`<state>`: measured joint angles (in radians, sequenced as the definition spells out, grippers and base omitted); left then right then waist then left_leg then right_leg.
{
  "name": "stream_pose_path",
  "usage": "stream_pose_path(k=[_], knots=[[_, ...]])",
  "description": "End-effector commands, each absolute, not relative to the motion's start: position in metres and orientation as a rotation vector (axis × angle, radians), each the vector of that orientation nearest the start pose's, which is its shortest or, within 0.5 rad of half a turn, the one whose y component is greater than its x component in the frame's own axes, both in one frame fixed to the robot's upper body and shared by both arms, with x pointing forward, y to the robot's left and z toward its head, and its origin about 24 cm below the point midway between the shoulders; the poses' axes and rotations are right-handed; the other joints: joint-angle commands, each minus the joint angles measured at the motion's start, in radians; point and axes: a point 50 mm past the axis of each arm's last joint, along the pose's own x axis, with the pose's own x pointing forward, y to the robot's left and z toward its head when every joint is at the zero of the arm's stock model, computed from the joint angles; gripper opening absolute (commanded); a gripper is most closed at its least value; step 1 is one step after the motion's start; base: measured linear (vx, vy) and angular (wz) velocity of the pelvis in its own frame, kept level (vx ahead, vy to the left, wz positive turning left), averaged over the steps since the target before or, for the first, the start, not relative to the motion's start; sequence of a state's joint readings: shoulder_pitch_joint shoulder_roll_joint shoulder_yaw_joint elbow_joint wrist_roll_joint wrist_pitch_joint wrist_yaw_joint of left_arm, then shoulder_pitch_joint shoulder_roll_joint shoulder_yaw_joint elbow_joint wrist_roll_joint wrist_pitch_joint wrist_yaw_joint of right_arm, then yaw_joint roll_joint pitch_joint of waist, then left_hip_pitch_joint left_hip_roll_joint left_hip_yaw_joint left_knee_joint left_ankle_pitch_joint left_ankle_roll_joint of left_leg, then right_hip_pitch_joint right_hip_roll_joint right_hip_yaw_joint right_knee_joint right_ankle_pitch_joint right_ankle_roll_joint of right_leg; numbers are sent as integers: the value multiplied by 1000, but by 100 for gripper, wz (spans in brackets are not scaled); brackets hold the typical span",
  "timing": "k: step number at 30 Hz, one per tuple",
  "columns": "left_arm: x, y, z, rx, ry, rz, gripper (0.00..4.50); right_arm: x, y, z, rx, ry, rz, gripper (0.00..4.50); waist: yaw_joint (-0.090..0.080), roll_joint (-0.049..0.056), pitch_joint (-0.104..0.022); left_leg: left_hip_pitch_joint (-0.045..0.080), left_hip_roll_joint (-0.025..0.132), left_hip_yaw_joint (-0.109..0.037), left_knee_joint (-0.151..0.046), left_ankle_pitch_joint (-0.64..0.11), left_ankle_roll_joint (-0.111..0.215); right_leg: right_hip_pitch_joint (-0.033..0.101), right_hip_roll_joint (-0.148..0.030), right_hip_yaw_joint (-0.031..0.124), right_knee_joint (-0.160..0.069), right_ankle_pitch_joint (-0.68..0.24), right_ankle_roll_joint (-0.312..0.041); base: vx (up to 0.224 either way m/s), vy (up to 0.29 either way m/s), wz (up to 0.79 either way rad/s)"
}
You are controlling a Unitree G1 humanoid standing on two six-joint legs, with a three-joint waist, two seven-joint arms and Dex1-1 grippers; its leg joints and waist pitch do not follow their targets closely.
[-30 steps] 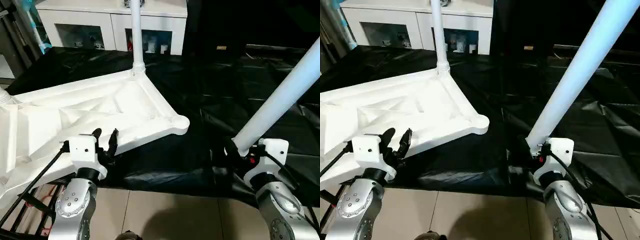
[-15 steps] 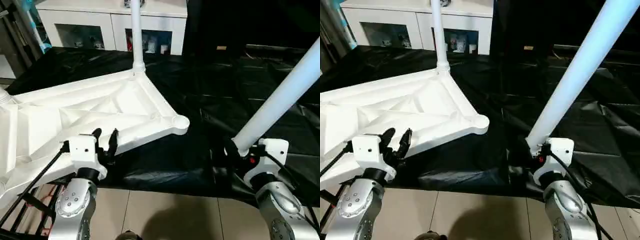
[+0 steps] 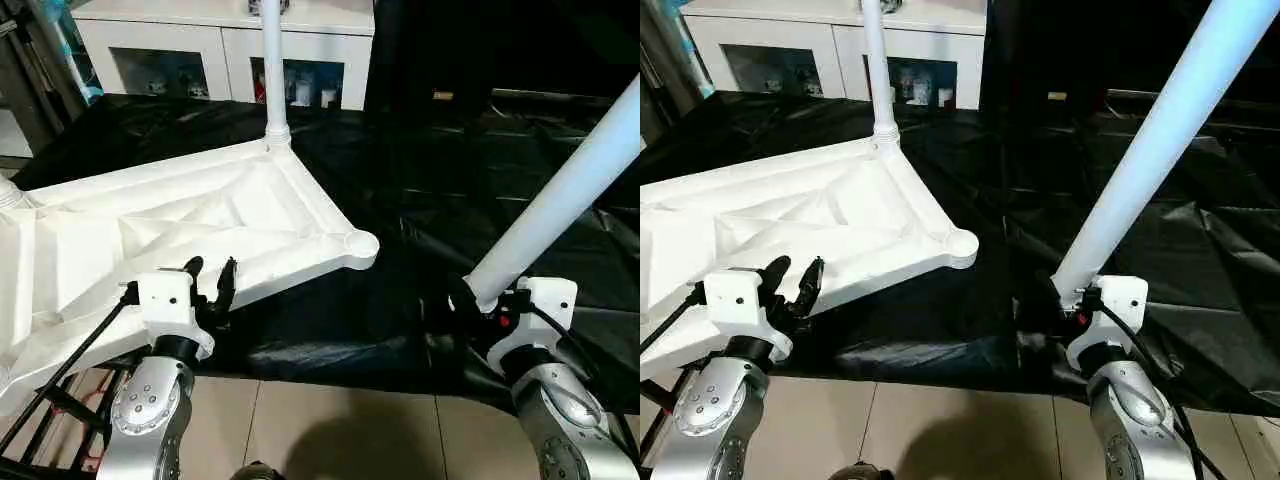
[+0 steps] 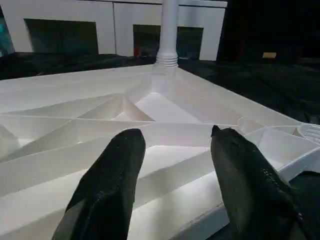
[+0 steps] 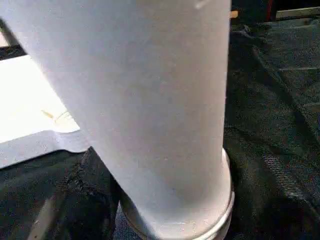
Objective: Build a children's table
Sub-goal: Insert table leg to table base
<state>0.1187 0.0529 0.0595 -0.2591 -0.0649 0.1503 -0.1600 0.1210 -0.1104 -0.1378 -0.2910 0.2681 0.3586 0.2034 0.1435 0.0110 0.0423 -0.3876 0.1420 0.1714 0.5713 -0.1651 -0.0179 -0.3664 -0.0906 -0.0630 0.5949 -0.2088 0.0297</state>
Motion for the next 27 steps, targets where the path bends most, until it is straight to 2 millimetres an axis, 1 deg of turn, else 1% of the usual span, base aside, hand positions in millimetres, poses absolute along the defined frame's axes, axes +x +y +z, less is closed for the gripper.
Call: stream_pose_path(k=[1,6,16,17,20,27], knots=[[229,168,62,-7,4,-91,250,227,-191,56,161,144,101,263,1,-8,-46,19,84,-38,-78,-324,-2,15,-67,50,-78,-218,-112,0,0,0],[229,168,62,-7,4,-91,250,227,-191,56,161,144,101,263,1,-7,-45,19,84,-38,-79,-334,-5,14,-68,50,-80,-235,-112,0,0,0],[229,168,62,-7,4,-91,250,227,-191,56,161,144,101,263,1,-8,-46,19,84,-38,-78,-330,-3,15,-68,50,-79,-235,-111,0,0,0],[229,168,62,-7,4,-91,250,227,-191,56,161,144,101,263,1,-8,-46,20,84,-38,-78,-330,-4,14,-68,50,-79,-233,-111,0,0,0],[229,168,62,-7,4,-91,250,227,-191,56,161,144,101,263,1,-8,-47,18,84,-38,-77,-317,0,15,-67,50,-77,-211,-114,0,0,0],[229,168,62,-7,4,-91,250,227,-191,56,161,144,101,263,1,-8,-46,18,83,-38,-77,-322,0,16,-68,49,-78,-221,-114,0,0,0]])
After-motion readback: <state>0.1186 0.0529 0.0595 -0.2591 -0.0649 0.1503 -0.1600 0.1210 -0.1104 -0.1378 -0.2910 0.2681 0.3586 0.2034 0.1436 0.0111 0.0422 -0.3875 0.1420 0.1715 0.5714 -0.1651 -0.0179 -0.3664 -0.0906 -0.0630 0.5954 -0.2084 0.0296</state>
